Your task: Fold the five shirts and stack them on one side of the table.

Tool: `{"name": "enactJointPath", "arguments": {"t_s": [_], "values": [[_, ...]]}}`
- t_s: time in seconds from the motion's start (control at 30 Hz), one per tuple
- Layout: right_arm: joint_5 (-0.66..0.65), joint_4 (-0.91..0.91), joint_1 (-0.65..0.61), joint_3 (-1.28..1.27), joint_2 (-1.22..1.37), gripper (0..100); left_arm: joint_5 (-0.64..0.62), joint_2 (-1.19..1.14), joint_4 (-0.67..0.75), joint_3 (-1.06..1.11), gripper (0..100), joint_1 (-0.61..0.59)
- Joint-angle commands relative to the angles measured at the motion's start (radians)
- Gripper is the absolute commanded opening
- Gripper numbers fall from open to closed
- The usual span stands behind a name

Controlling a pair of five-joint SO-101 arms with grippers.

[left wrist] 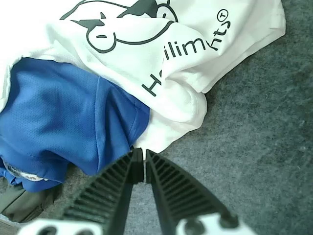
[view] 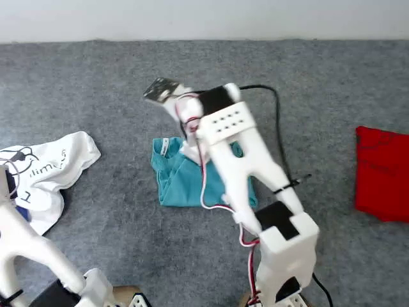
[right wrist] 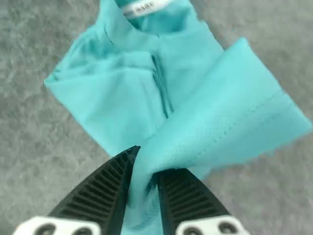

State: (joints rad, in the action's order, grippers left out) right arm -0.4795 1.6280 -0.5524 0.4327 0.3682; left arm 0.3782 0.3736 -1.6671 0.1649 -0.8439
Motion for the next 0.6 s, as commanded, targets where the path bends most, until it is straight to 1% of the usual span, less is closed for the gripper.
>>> {"name": "enactJointPath", "arguments": {"t_s": [0.0, 0.23, 0.3, 0.4, 0.43, 0.47, 0.57], "values": [[0.009, -0.070, -0.041, 0.006, 0.036, 0.9, -0.051, 0.031, 0.014, -0.007, 1, 0.009], [0.005, -0.136, -0.101, 0.044, 0.120, 2.7, -0.063, 0.031, 0.014, -0.005, 1, 0.009], [0.006, -0.133, -0.125, 0.087, 0.143, 8.3, -0.064, 0.031, 0.014, -0.004, 1, 0.009], [0.011, -0.107, -0.157, 0.175, 0.174, 20.3, -0.064, 0.031, 0.014, -0.004, 1, 0.009], [0.011, -0.096, -0.165, 0.206, 0.182, 22.9, -0.064, 0.031, 0.014, -0.004, 1, 0.009], [0.011, -0.084, -0.168, 0.241, 0.188, 23.9, -0.064, 0.031, 0.014, -0.004, 1, 0.009], [0.011, -0.007, -0.160, 0.359, 0.202, 22.5, -0.064, 0.031, 0.011, -0.004, 1, 0.009]]}}
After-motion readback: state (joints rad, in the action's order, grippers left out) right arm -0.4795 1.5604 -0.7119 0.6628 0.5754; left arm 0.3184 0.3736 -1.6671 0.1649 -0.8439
